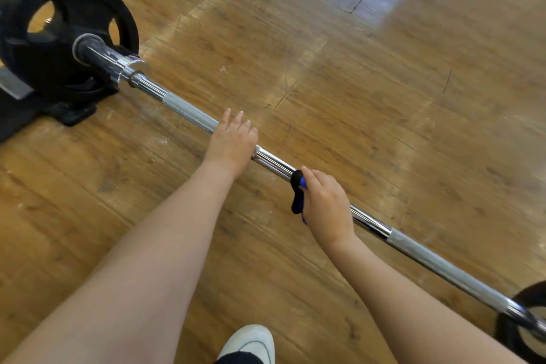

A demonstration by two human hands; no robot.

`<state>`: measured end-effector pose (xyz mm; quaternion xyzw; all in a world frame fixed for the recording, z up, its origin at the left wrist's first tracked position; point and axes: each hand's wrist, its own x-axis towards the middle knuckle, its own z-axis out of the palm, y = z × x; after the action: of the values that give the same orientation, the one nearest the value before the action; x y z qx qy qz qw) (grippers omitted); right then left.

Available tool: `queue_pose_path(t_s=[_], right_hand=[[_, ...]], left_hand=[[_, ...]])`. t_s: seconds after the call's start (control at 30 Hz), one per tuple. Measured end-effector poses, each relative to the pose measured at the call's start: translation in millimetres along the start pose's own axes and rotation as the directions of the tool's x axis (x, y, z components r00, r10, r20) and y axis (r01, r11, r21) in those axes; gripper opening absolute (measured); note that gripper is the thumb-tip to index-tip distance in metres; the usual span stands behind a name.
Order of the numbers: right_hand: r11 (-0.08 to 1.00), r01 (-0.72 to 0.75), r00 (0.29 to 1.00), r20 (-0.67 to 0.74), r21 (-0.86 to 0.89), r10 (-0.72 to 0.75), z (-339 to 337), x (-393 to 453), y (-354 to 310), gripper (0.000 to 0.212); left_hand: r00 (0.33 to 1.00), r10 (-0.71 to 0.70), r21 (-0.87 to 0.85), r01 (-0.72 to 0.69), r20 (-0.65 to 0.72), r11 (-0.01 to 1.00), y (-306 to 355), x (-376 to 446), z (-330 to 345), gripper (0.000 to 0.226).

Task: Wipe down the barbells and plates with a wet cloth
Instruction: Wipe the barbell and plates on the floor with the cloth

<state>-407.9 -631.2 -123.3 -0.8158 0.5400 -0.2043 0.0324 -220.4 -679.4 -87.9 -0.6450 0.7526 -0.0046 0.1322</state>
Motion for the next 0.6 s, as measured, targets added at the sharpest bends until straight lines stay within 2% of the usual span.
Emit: queue_pose_path(t_s=[0.07, 0.2, 0.27, 0.4, 0.6], right_hand=[[1.000, 0.010, 1.000, 0.015, -0.005, -0.010, -8.3, 3.5, 4.3, 0.049], [0.997, 0.079, 0.997, 0.000, -0.013, -0.079, -3.6, 32.2, -20.2, 0.030], [0.995, 0.100, 0.995, 0.016, 0.009, -0.101, 9.7, 37.7, -30.8, 0.028], [0.999, 0.043, 0.997, 0.065, 0.019, -0.045, 21.0, 31.1, -29.8, 0.055], [0.997, 0.067, 0.998, 0.001, -0.043, -0.067, 9.2, 9.0, -5.7, 0.062]], left_hand=[[1.000, 0.000, 0.032, 0.000, -0.011, 0.999, 0.6, 0.5, 1.0, 0.050], [0.998, -0.011, 0.039, 0.013, -0.064, 0.999, 2.9, -2.0, 9.0, 0.053], [0.997, 0.000, 0.027, 0.002, -0.080, 1.000, 5.7, -5.7, 13.3, 0.058], [0.994, 0.012, 0.023, -0.009, -0.109, 1.000, 8.1, -12.7, 17.9, 0.062], [0.989, 0.081, 0.013, -0.080, -0.122, 0.997, 16.6, -15.9, 14.5, 0.059]])
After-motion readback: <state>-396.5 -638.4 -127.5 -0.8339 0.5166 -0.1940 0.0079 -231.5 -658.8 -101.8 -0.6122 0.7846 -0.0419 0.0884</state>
